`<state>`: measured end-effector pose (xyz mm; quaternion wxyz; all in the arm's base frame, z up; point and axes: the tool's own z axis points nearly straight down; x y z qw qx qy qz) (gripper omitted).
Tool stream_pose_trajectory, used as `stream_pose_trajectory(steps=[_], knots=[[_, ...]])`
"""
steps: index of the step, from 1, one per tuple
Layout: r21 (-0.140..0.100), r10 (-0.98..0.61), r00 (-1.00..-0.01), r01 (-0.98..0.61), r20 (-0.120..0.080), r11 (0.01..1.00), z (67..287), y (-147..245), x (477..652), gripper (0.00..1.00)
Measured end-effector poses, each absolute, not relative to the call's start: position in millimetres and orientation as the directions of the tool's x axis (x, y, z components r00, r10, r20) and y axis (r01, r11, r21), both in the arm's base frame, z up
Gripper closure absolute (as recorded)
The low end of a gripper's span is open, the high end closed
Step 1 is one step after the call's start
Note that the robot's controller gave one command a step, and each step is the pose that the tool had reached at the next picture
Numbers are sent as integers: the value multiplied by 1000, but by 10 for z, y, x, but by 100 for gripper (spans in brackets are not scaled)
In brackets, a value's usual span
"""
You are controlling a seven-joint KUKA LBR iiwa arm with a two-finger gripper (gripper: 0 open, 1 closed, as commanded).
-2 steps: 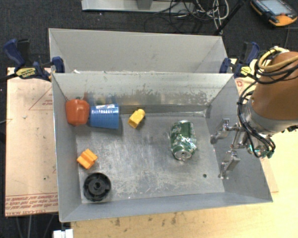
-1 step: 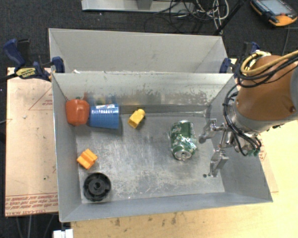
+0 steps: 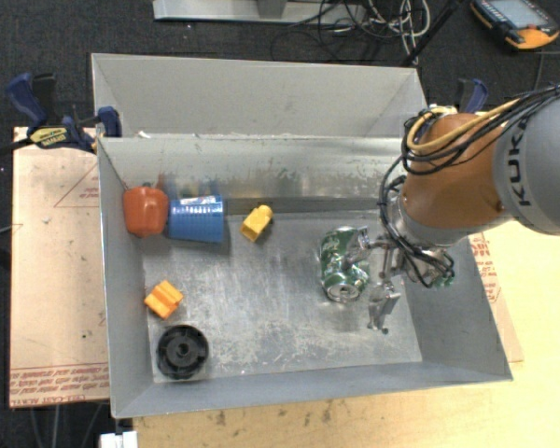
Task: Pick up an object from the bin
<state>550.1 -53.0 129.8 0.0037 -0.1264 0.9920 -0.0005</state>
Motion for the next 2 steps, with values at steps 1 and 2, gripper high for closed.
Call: stream_pose_trajectory(steps=[1,2], knots=[[0,-339,-941,-339,1,941,1128,-407,5742,0],[-6,-299,-954,-299,-25,954,940,-471,6128,100]])
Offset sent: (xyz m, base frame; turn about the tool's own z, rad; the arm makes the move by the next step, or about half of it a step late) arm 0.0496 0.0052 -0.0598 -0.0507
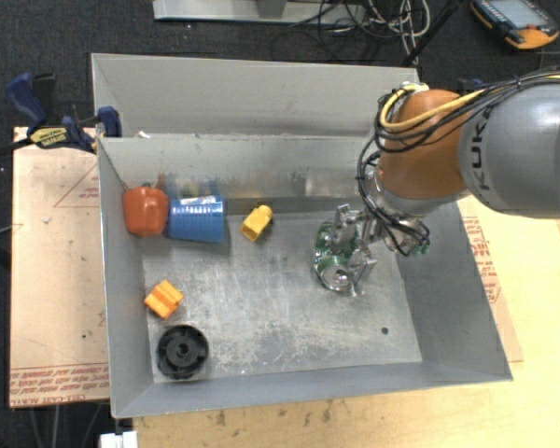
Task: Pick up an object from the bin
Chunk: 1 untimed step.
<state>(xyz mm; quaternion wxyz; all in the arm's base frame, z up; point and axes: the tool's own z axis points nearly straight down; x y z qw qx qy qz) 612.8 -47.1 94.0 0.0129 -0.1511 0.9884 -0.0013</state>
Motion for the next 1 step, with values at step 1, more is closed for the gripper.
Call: stream_pose_trajectory(steps=[1], knots=[[-7,-299,-954,-299,-27,954,940,-472,6130,100]])
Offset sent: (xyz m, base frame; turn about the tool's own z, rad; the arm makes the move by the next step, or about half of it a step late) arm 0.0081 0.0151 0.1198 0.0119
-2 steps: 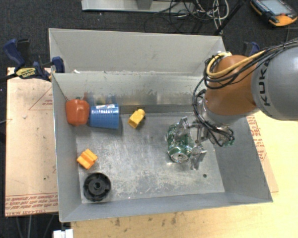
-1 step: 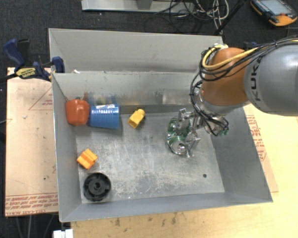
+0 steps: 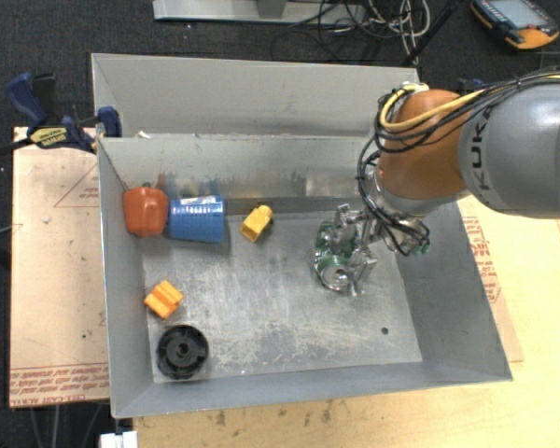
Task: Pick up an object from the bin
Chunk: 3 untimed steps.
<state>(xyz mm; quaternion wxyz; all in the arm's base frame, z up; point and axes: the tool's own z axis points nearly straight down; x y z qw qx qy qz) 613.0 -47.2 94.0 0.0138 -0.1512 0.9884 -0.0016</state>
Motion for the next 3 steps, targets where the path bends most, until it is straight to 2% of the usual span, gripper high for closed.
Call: stream_pose_trajectory(steps=[1,3], knots=[[-11,-298,-954,-298,-35,954,963,-463,6074,100],[-11,-299,-954,-299,-35,954,963,-462,6075,100]])
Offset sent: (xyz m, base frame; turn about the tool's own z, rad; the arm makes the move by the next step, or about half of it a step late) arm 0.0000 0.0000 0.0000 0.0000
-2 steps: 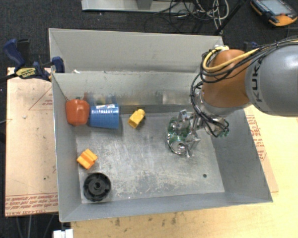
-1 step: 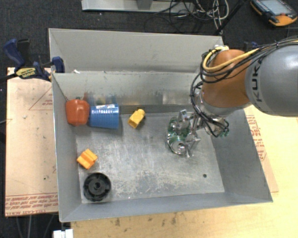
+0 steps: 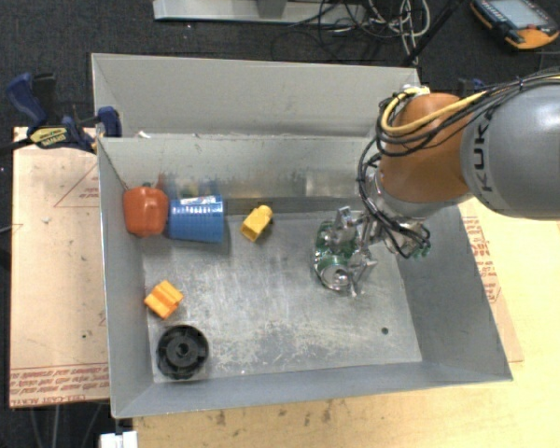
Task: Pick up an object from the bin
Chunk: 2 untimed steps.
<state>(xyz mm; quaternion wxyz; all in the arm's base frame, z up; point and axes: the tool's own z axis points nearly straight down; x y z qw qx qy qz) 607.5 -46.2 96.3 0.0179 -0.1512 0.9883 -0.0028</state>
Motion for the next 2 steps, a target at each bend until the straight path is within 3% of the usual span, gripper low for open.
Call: stream_pose_trajectory(steps=[2], knots=[[-11,-299,-954,-299,-34,954,963,-462,6075,100]])
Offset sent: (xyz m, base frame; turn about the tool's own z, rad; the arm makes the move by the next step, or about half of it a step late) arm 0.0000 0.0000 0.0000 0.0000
